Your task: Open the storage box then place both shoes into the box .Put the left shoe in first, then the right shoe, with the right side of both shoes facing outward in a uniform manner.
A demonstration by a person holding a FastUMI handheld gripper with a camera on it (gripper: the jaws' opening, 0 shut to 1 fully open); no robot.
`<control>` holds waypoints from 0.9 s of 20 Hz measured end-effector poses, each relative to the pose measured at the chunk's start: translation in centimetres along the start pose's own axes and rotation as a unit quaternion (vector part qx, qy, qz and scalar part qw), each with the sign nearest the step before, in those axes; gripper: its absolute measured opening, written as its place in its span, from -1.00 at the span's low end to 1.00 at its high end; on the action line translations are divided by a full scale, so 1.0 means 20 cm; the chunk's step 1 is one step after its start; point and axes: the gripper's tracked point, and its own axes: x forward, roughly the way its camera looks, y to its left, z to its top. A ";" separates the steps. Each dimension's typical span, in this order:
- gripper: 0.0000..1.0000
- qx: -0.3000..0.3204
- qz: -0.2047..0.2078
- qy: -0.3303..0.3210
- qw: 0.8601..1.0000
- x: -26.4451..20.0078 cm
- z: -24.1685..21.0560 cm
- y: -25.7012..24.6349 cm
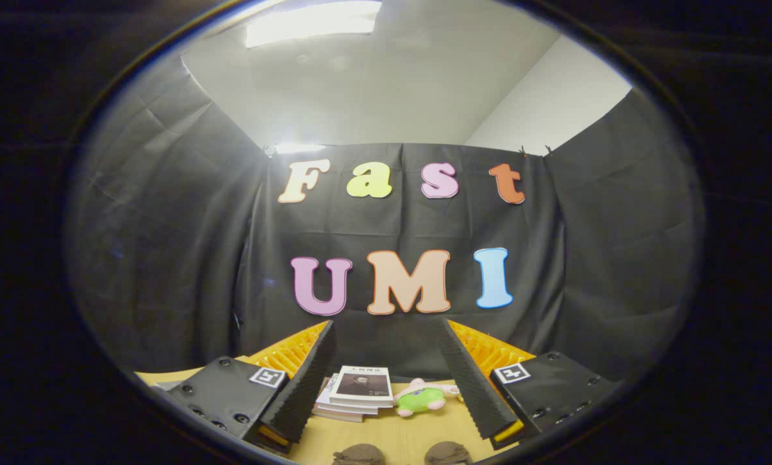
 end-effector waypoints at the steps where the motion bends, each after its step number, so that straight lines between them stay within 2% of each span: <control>1: 1.00 -0.001 0.001 0.003 1.000 0.00 -0.01 0.01; 6: 1.00 0.010 0.018 0.015 1.000 -0.01 -0.07 0.05; 10: 1.00 0.043 0.077 0.063 0.994 -0.04 -0.25 0.19; 13: 1.00 0.098 0.103 0.115 0.983 -0.10 -0.43 0.27; 18: 1.00 0.173 0.124 0.199 0.957 -0.18 -0.68 0.33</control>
